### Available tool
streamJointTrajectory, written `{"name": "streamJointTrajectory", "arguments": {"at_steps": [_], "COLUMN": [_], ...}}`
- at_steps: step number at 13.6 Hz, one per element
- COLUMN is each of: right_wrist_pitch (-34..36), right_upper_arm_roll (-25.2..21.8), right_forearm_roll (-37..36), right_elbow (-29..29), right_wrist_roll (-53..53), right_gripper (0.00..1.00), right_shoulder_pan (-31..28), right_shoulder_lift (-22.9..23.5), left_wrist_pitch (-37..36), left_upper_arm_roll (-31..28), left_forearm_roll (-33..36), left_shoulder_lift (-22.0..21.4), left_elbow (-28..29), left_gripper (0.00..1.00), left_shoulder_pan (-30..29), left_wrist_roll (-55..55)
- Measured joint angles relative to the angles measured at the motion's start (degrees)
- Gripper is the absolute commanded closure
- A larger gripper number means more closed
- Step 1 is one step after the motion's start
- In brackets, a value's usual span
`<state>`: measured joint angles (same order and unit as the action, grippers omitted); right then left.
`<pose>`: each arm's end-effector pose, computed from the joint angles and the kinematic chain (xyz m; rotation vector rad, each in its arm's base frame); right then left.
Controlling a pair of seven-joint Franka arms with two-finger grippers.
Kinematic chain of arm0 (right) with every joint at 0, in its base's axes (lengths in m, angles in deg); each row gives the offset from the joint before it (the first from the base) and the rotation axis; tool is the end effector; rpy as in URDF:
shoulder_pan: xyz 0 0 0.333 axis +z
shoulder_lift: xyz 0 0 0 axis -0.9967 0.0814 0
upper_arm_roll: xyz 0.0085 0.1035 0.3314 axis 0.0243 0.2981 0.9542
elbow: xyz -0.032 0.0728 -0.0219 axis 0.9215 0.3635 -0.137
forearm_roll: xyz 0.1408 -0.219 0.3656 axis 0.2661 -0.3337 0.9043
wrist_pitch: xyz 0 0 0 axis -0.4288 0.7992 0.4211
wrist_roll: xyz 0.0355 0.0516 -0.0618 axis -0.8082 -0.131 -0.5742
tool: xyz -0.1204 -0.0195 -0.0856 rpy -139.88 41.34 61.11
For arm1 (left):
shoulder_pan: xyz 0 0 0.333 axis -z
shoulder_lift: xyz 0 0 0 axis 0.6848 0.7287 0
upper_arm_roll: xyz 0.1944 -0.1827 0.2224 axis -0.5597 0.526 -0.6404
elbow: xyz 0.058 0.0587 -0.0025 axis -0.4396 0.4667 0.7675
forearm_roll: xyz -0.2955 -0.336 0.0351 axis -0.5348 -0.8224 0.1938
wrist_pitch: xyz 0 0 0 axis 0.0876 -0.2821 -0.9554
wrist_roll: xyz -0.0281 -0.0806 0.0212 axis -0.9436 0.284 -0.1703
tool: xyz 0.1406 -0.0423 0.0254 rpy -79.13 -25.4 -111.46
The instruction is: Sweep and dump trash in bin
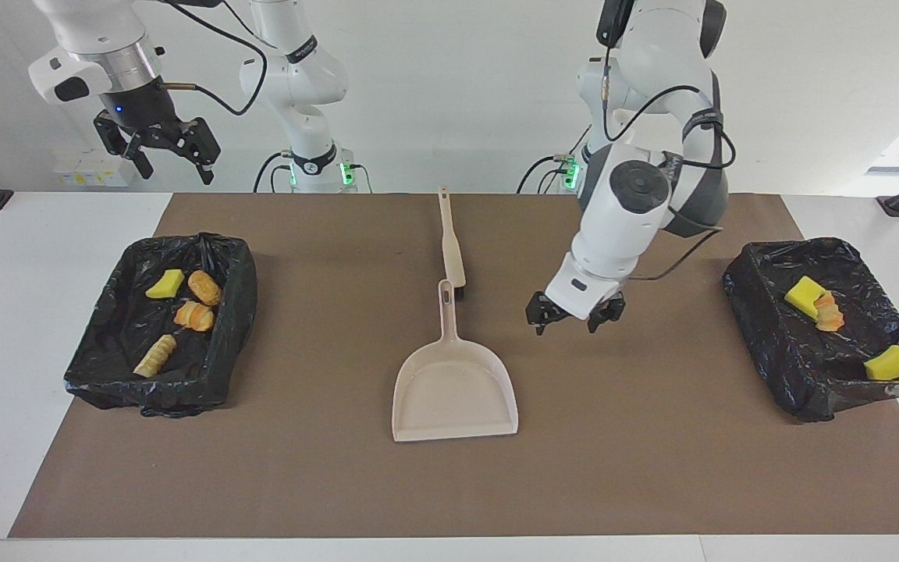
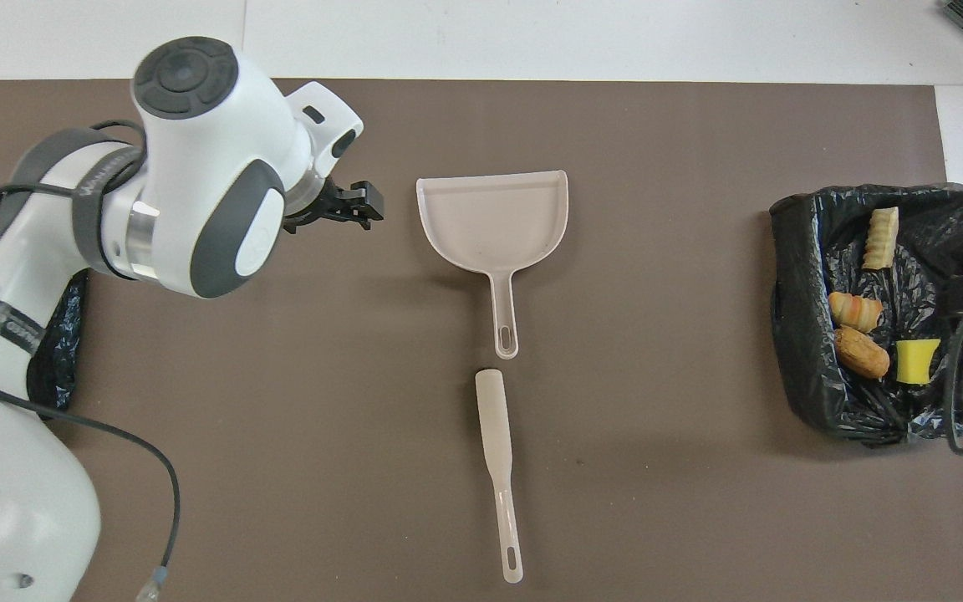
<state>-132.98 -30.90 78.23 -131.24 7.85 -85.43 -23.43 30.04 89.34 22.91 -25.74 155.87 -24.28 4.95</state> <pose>0.5682 -0.0456 0.6561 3.1008 -0.1751 0.0289 0.7081 -0.2673 0.4317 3.0842 -0.0839 0.0008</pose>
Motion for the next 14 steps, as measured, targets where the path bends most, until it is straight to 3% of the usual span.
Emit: {"name": "streamJointTrajectory", "arguments": {"at_steps": [7,10,14], "right_wrist_pitch": [0.0,0.0,0.0], "right_upper_arm_roll": [0.0,0.0,0.0], "right_forearm_roll": [0.0,0.0,0.0], "right_elbow": [0.0,0.0,0.0], "right_wrist_roll": [0.0,0.0,0.0], "right_gripper": [0.0,0.0,0.0], "right_shoulder_pan": [0.0,0.0,0.0], "right_shoulder_lift": [0.0,0.0,0.0], "left_wrist_pitch": [-8.4,-9.5,-13.1], "left_upper_arm_roll": [-0.1,-0.1,0.2], "left_forearm_roll": [0.0,0.1,2.5], "left_shoulder_lift": [-8.2,-14.4,-21.7], "left_elbow": [1.1,6.3,11.3], "left_gripper": [0.0,0.0,0.0], "left_shoulder_pan": [-14.2,-17.4,-17.5], "left_wrist_roll": [-24.5,-26.9,-27.0]}}
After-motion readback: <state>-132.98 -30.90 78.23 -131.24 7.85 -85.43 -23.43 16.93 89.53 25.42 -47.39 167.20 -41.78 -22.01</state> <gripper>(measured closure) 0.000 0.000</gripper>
